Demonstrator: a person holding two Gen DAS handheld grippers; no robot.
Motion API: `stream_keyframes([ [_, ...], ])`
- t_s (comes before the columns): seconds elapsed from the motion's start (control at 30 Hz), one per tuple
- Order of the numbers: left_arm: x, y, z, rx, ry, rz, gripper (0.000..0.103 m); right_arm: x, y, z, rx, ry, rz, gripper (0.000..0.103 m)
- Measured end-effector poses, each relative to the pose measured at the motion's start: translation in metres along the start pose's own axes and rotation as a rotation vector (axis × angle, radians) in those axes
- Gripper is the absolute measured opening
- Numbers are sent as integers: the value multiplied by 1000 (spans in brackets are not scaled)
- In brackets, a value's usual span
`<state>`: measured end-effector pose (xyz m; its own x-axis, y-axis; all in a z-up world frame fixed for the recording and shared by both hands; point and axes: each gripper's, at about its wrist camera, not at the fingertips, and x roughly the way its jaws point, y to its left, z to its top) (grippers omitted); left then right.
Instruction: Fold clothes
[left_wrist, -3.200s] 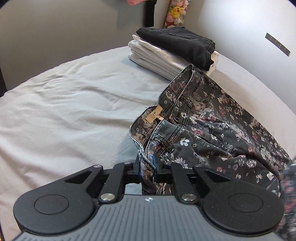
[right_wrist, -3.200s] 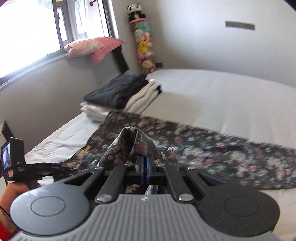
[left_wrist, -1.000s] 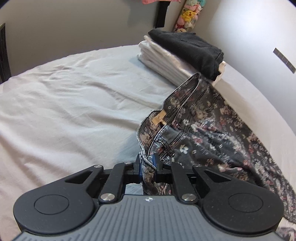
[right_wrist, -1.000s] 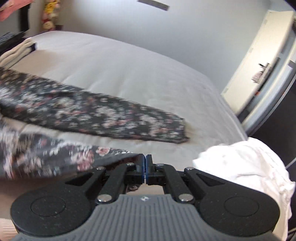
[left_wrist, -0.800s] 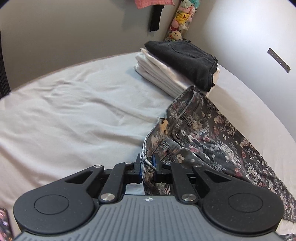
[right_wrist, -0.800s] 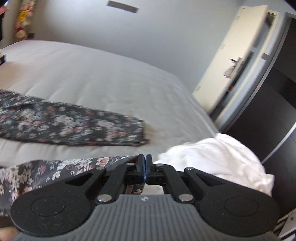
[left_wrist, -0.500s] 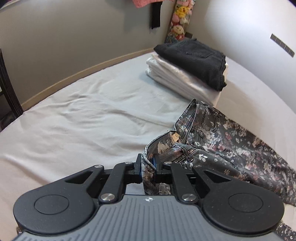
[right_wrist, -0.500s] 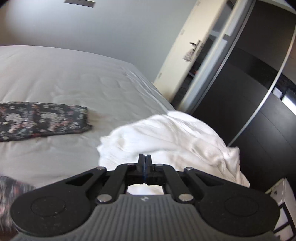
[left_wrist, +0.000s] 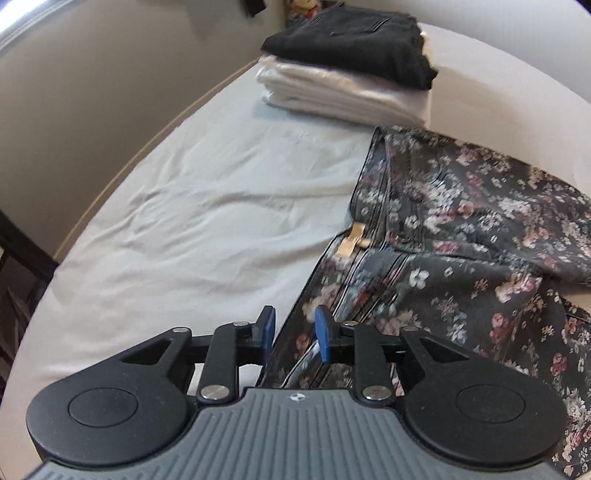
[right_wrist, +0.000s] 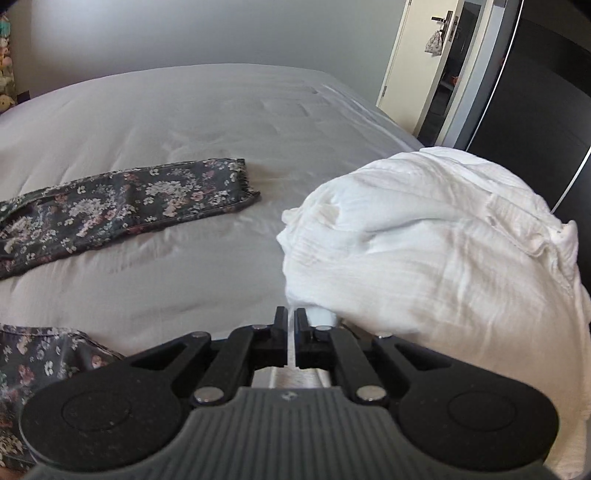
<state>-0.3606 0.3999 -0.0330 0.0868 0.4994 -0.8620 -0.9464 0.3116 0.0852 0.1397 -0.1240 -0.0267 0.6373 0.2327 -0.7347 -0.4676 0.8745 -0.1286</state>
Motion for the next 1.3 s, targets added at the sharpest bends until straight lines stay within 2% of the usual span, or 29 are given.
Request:
stream_keyframes([
  [0.13, 1, -11, 23, -15, -48, -97, 48, 15, 23, 6, -37, 10, 33, 8],
  [0.2, 8, -20, 35, -24, -69, -131, 52, 22, 30, 10, -42, 18, 52, 10],
  [0.33, 38, -40, 58, -49, -88, -146, 54, 35, 38, 18, -18, 34, 78, 27],
  [0.4, 59, -47, 68, -66, -82, -146, 54, 44, 42, 19, -16, 51, 79, 31],
  [0.67, 134, -63, 106, -111, -63, -132, 54, 70, 55, 19, -4, 112, 81, 35],
  [0.83, 158, -61, 121, -174, -93, -189, 53, 80, 65, 21, -19, 130, 72, 35],
  [0.87, 161, -63, 122, -176, -103, -203, 50, 82, 68, 22, -31, 134, 69, 35],
  [0.93, 164, -68, 124, -165, -120, -215, 19, 87, 75, 22, -54, 140, 66, 36],
  [0.97, 163, -72, 124, -150, -130, -194, 15, 89, 78, 22, -62, 142, 65, 36],
  [1.0, 163, -76, 123, -134, -140, -174, 4, 90, 81, 23, -71, 144, 65, 35],
  [1.17, 139, -86, 130, -44, -273, -54, 4, 99, 94, 24, -114, 148, 65, 35],
  [1.23, 136, -89, 139, -21, -301, 1, 4, 101, 97, 25, -128, 148, 67, 35],
  [1.3, 141, -92, 146, -4, -294, 54, 4, 101, 99, 25, -140, 143, 72, 35],
])
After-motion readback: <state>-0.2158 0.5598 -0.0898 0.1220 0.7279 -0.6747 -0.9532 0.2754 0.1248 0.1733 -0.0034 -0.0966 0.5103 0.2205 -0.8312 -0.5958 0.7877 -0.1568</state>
